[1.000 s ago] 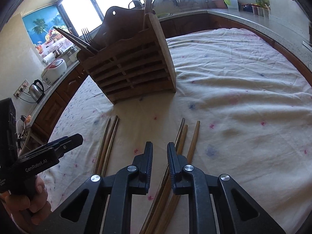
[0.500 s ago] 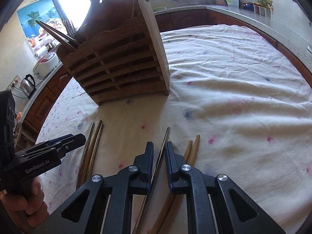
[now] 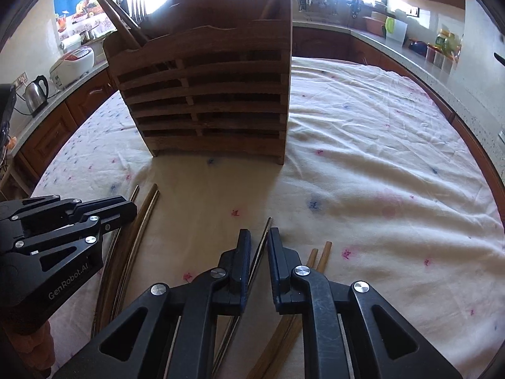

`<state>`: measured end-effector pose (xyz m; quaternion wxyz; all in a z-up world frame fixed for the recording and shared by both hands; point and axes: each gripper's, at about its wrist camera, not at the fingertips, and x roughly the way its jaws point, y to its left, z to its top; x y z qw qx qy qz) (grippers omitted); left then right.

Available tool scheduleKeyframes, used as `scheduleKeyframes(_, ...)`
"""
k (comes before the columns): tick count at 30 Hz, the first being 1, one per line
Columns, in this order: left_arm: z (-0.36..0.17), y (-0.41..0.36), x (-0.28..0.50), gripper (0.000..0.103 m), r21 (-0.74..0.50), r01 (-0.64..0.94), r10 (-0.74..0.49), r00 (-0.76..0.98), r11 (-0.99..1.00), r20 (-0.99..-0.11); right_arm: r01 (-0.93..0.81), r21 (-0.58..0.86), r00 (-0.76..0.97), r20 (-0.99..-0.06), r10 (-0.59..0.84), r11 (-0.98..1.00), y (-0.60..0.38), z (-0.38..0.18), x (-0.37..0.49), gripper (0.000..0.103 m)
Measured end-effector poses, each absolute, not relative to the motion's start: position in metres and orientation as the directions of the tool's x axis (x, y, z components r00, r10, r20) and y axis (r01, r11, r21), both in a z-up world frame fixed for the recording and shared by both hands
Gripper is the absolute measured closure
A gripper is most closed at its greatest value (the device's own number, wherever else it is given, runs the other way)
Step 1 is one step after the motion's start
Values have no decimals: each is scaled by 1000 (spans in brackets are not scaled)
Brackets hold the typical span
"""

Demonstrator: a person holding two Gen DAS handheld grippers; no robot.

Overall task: Organize utensils
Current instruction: 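Lift a metal chopstick with the left tool while the right tool lifts another chopstick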

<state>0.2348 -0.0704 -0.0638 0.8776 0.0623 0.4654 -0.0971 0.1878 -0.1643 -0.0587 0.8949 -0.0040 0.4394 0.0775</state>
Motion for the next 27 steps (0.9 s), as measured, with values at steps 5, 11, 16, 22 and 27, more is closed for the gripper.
scheduleKeyframes(5, -56, -52, 229, 99, -72, 203, -174, 544, 977, -821, -119, 164, 594, -779, 202, 979, -178, -57, 184, 97)
scheduleKeyframes(11, -27, -26, 210, 99, -164, 201, -252, 581, 966, -774, -117, 280, 617, -731, 291, 953, -188, -38, 168, 98)
scheduleKeyframes(16, 3, -6, 192, 99, -252, 211, -329, 618, 944, -714, -143, 336, 653, -674, 344, 931, -193, -11, 152, 99)
scheduleKeyframes(22, 34, 11, 167, 99, -305, 227, -376, 660, 925, -650, -171, 362, 710, -600, 369, 916, -198, 25, 132, 99)
scheduleKeyframes(27, 59, 15, 153, 99, -312, 246, -391, 699, 918, -599, -193, 372, 752, -538, 381, 908, -203, 52, 118, 99)
